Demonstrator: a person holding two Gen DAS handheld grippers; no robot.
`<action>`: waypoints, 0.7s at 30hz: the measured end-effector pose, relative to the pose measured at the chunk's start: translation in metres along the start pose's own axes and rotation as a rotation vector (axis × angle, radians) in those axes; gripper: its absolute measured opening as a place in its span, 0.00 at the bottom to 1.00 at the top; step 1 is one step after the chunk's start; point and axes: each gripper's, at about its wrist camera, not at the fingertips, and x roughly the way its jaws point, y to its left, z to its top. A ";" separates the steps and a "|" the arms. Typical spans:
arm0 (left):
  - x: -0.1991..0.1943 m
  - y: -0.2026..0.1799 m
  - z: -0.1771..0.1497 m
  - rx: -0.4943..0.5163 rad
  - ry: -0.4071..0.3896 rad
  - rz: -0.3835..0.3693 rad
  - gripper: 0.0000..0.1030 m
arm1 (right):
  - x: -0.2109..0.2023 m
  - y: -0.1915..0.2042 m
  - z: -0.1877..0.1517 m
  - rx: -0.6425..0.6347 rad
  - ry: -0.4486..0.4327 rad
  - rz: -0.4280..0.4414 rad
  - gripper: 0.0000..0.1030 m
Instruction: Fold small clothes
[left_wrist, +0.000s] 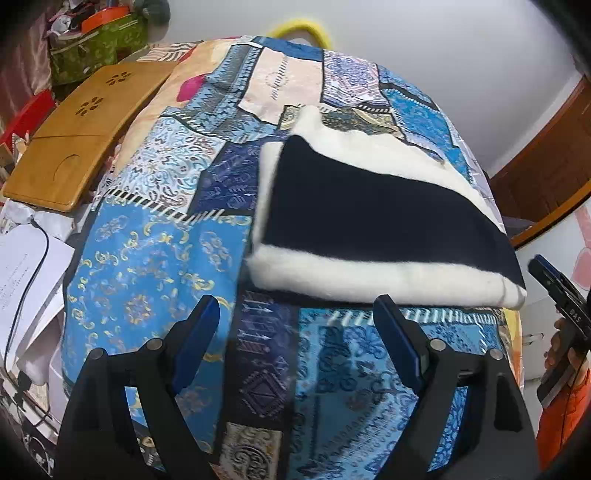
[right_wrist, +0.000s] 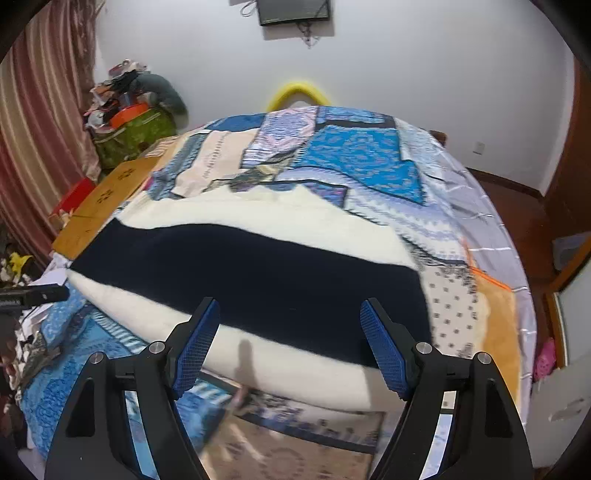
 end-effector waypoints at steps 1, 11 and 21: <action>0.001 -0.002 -0.002 -0.002 0.003 -0.009 0.83 | 0.004 0.005 0.000 -0.005 0.005 0.012 0.73; 0.028 -0.014 -0.008 -0.104 0.113 -0.185 0.83 | 0.049 0.035 -0.015 -0.081 0.122 0.050 0.73; 0.065 -0.009 0.013 -0.241 0.174 -0.386 0.83 | 0.050 0.034 -0.018 -0.079 0.135 0.087 0.79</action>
